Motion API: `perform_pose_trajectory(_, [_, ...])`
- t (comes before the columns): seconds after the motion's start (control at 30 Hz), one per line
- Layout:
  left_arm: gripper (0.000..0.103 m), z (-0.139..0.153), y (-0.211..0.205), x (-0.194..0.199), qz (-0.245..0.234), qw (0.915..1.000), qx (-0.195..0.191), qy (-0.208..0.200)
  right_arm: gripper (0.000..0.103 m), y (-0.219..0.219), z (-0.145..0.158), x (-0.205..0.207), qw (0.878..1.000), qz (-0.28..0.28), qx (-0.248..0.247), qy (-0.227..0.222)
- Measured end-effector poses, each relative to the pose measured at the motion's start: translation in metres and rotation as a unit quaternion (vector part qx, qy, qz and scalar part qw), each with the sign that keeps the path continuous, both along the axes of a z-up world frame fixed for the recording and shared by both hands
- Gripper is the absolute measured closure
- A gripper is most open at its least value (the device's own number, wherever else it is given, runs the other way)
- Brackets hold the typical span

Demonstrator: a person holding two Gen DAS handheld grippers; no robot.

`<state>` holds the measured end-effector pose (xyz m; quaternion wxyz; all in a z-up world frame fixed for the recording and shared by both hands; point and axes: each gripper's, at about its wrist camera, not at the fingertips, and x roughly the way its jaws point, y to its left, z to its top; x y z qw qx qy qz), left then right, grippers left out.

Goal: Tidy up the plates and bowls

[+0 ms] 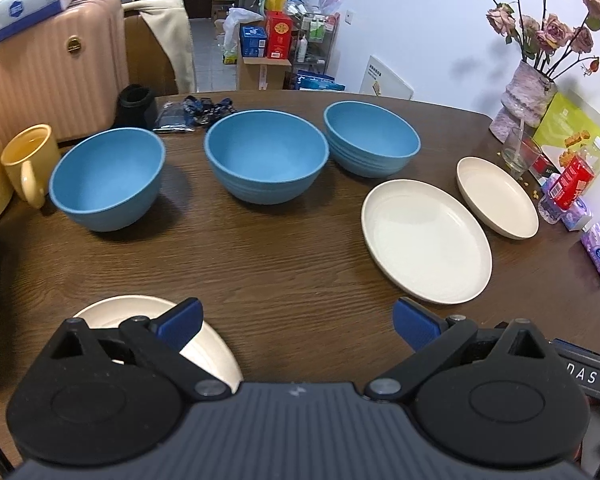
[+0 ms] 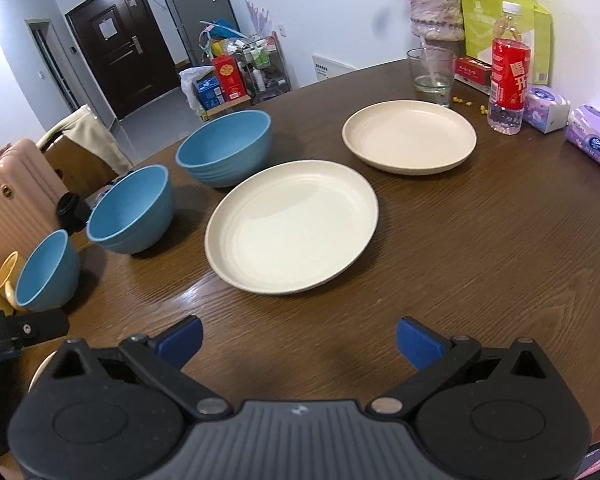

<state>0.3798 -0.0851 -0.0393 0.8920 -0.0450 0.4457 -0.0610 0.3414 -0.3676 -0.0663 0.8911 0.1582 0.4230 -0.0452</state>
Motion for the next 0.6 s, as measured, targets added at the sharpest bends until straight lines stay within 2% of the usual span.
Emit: perform_pose_trajectory(0.6, [0.0,-0.017,-0.059,0.05,0.0,0.9997,0.001,0.025,0.0,-0.057,-0.011,0.048,1.0,-0.013,-0.009,0.02])
